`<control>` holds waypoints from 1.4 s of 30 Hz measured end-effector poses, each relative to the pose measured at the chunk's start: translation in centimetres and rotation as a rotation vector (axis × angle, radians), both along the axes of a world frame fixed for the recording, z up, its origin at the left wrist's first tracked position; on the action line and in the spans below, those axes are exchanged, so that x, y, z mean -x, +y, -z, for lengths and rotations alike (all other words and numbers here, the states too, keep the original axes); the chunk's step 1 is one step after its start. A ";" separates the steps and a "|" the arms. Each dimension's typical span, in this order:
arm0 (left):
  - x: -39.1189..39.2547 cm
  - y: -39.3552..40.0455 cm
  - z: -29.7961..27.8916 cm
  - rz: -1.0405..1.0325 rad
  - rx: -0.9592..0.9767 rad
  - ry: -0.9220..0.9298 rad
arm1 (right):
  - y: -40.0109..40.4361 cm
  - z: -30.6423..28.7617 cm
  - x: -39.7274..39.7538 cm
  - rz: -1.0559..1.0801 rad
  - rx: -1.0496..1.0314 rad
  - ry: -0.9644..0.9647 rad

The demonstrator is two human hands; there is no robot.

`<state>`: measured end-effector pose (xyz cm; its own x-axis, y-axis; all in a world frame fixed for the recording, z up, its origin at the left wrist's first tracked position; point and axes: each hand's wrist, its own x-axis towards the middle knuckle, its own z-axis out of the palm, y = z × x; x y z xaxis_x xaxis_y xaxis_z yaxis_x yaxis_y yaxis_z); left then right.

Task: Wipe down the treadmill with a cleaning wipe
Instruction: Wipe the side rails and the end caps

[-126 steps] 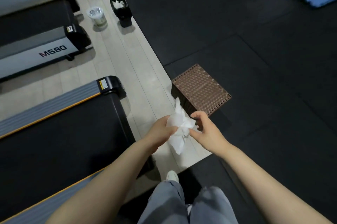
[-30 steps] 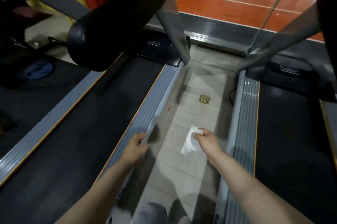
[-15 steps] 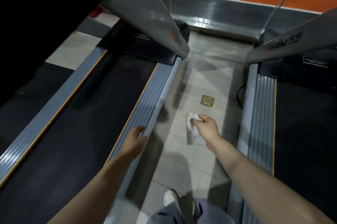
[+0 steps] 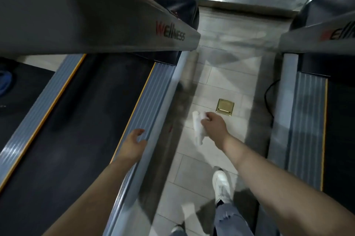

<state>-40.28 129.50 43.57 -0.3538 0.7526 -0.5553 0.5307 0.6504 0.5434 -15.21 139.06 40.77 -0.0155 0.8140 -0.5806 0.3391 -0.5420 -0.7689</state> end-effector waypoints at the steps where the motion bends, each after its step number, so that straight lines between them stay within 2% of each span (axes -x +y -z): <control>1: 0.2 1.2 1.0 0.006 0.023 0.027 | 1.3 1.1 0.1 -0.035 0.029 -0.032; 4: 1.3 4.6 4.9 0.022 0.075 0.087 | 5.4 5.4 1.3 -0.128 0.069 -0.096; 10: 5.7 8.7 16.7 0.044 0.134 0.201 | 13.8 14.0 6.6 -0.207 -0.123 -0.157; 15: 11.1 8.8 26.7 0.439 -0.064 0.486 | 21.3 20.4 12.1 -0.288 -0.415 -0.228; 19: 14.1 7.6 32.5 0.516 -0.227 0.553 | 26.3 23.9 16.5 -0.474 -0.653 -0.351; 25: 14.1 6.8 35.3 0.416 -0.385 0.544 | 34.6 28.2 21.8 -0.428 -0.965 -0.425; 29: 14.6 6.8 35.8 0.388 -0.388 0.554 | 39.6 29.3 24.8 -0.456 -1.029 -0.540; 32: 14.7 6.8 35.8 0.392 -0.385 0.548 | 38.1 31.6 26.7 -0.620 -0.946 -0.676; 35: 14.7 6.6 36.1 0.389 -0.376 0.543 | 33.4 32.4 26.8 -0.814 -0.954 -0.688; 39: 14.7 6.7 36.0 0.382 -0.380 0.543 | 23.9 32.1 25.0 -1.436 -0.996 -0.577; 40: 14.7 6.7 35.9 0.378 -0.382 0.550 | 23.6 32.0 24.8 -1.525 -1.025 -0.592; 42: 14.8 6.9 36.1 0.384 -0.392 0.556 | 27.4 32.3 25.2 -1.463 -1.088 -0.632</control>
